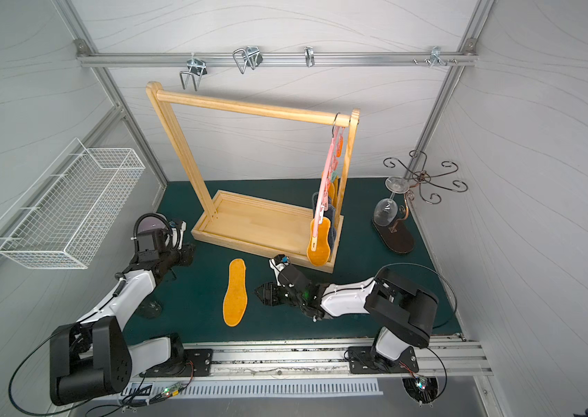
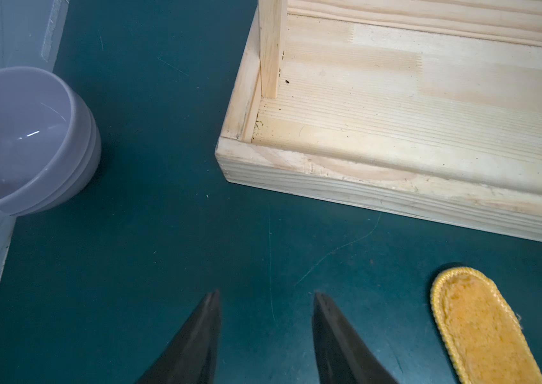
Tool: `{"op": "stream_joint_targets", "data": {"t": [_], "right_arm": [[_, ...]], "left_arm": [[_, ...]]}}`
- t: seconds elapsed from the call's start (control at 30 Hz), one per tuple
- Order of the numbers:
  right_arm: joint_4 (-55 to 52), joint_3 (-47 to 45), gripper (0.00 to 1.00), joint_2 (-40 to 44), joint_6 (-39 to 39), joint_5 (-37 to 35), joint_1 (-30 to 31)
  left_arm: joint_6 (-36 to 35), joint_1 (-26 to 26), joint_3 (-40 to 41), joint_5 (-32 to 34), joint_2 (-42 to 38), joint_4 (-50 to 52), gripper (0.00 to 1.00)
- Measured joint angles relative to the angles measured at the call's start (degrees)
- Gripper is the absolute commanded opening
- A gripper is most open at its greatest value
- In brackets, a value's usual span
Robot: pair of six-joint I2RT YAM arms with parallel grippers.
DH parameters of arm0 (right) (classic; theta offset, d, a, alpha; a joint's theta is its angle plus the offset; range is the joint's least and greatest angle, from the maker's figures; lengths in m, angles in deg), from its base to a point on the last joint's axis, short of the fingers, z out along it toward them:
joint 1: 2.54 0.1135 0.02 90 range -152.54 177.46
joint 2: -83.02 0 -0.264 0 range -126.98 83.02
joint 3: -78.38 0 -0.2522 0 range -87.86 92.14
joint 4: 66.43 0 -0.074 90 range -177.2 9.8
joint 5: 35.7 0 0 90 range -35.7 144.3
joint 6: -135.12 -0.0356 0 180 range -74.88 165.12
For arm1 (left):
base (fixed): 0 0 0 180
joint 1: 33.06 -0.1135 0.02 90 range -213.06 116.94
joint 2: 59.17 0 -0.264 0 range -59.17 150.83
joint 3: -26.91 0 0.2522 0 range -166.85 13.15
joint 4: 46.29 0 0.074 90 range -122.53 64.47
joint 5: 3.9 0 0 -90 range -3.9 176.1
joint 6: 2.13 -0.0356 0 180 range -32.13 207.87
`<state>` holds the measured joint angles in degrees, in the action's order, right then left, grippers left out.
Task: Take the shoe insoles off the hanger
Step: Place the insole at the center of the board.
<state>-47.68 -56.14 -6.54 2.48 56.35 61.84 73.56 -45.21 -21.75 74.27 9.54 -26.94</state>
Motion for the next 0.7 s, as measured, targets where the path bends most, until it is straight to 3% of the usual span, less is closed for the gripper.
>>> {"op": "stream_joint_targets", "data": {"t": [0.43, 0.7], "right_arm": [[22.8, -19.9, 0.61, 11.6, 24.6, -6.0, -0.5], [25.6, -28.7, 0.68, 32.1, 38.2, -11.3, -3.3]], "left_arm": [[-0.3, -0.2, 0.0, -1.0, 0.0, 0.1, 0.51], [-0.5, -0.2, 0.0, -1.6, 0.0, 0.4, 0.51]]}}
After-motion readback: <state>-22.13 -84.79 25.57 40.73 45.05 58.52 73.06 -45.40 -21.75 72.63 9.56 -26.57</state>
